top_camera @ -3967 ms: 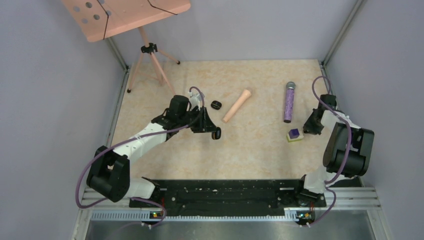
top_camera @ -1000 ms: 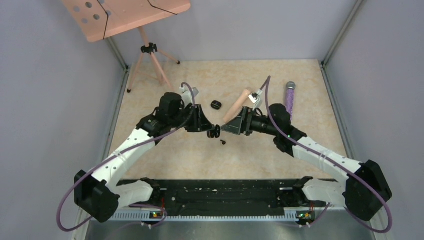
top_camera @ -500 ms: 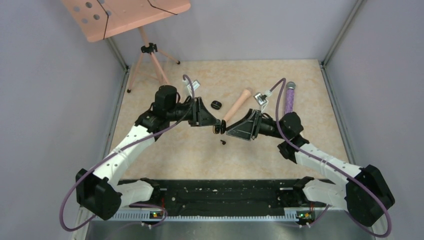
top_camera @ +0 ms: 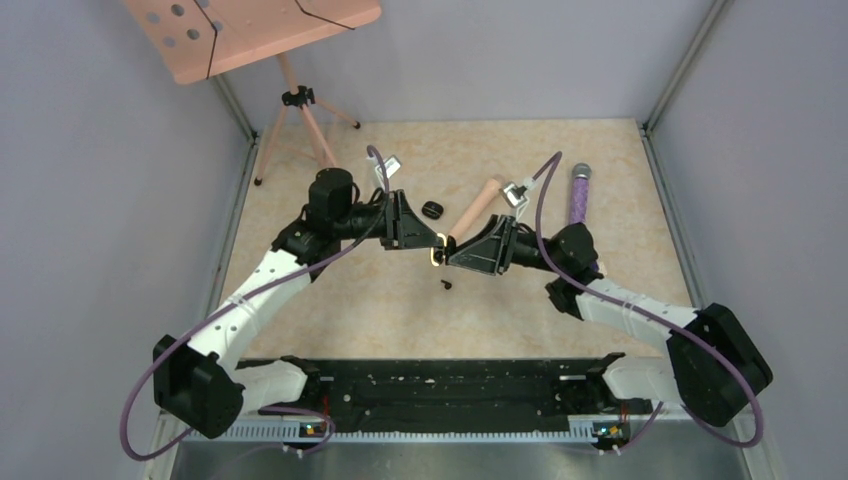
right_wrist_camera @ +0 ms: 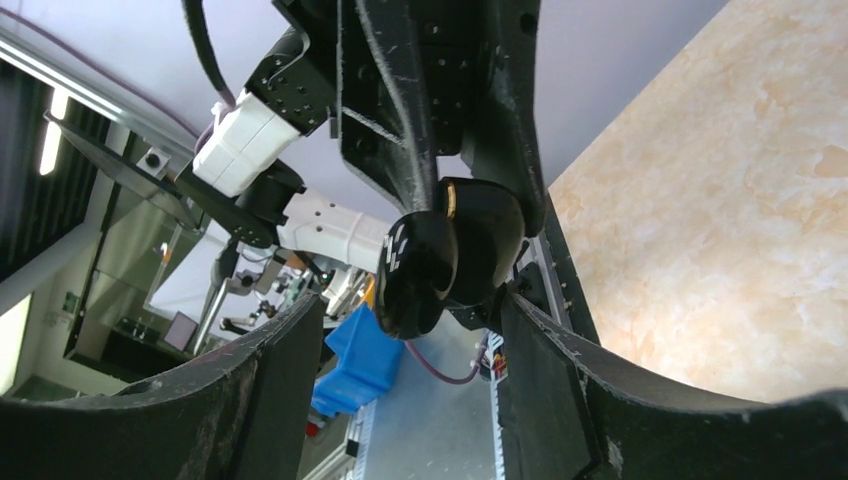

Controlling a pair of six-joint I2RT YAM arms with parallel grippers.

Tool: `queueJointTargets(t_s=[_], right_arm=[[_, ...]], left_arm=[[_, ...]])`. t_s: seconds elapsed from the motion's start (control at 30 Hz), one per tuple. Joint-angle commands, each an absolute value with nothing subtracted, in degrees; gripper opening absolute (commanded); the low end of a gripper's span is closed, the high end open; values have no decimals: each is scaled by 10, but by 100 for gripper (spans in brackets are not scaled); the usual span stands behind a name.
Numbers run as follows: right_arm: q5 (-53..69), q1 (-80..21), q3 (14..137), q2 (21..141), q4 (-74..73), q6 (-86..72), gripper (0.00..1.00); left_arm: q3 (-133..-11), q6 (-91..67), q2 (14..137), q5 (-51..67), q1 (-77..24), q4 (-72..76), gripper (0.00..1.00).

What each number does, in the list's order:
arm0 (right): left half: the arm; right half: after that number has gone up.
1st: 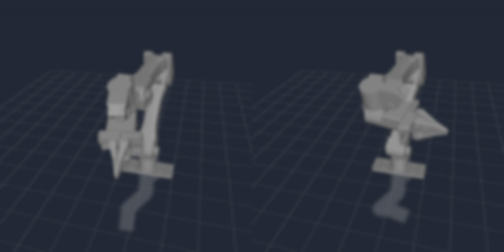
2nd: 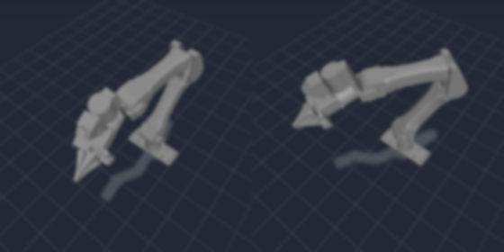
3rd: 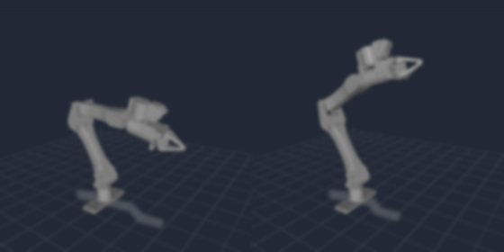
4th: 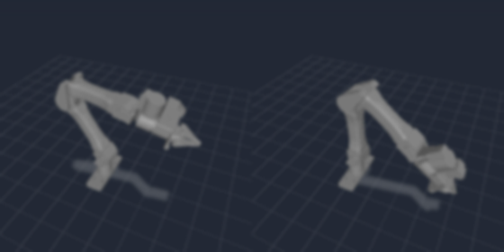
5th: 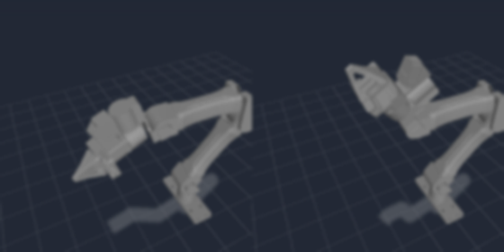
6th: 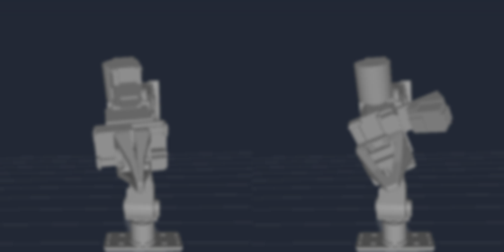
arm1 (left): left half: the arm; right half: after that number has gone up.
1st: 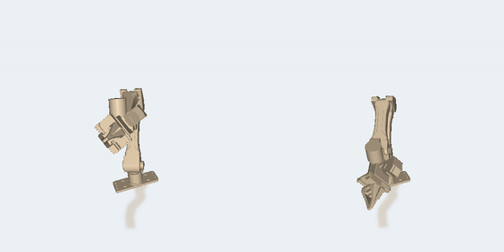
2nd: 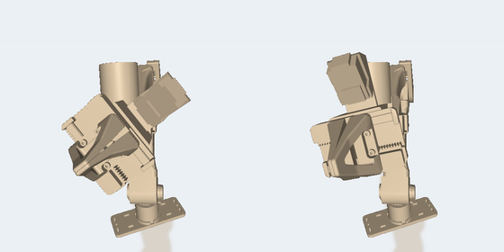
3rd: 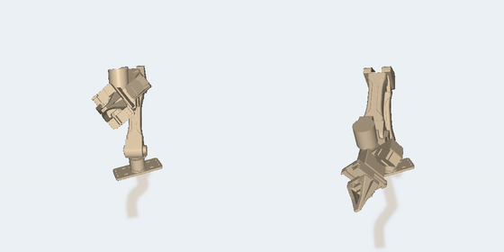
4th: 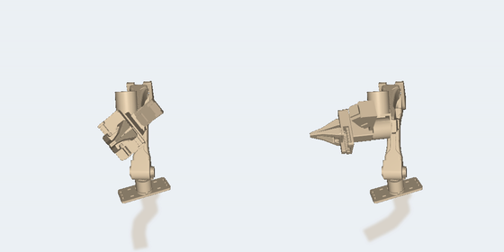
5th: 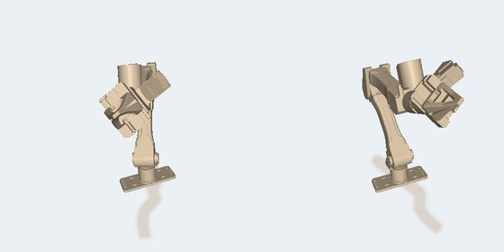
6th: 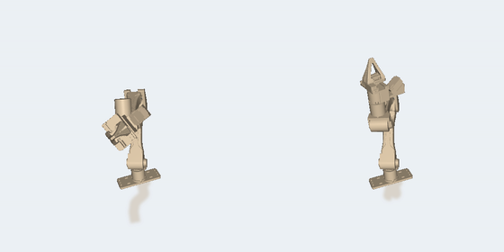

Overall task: Insert the wireless bluetooth earbuds into the charging case
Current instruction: Pass from the left arm to the right

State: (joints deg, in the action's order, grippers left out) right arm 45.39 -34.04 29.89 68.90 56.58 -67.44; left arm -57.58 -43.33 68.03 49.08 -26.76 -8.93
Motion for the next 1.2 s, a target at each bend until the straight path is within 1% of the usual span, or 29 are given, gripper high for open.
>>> queueJointTargets(t_s=[0.0, 0.1, 0.33, 0.5, 0.6, 0.63, 0.73, 0.87, 0.9, 1.07, 1.17], right_arm=[[459, -336, 319, 713, 644, -692, 62], [456, -336, 319, 725, 667, -704, 58], [453, -336, 319, 725, 683, -719, 43], [449, -336, 314, 723, 669, -713, 39], [447, -336, 314, 727, 673, -717, 34], [448, -336, 315, 730, 672, -717, 35], [446, -336, 318, 736, 666, -717, 50], [435, -336, 323, 725, 631, -701, 54], [432, -336, 327, 718, 607, -687, 56], [391, -341, 366, 663, 410, -578, 65], [363, -352, 394, 650, 332, -536, 68]], left_arm=[[-568, -441, 674, 507, -266, -50, 0], [-564, -442, 672, 507, -265, -48, 0], [-561, -438, 673, 507, -265, -51, 0], [-560, -439, 671, 507, -265, -49, 0], [-560, -439, 669, 506, -265, -49, 0], [-561, -439, 669, 506, -265, -50, 0], [-563, -435, 667, 504, -265, -55, 0], [-571, -419, 665, 492, -265, -78, 0], [-577, -412, 665, 484, -266, -96, 0], [-600, -379, 662, 454, -266, -148, 0], [-604, -378, 660, 450, -266, -150, 0]])
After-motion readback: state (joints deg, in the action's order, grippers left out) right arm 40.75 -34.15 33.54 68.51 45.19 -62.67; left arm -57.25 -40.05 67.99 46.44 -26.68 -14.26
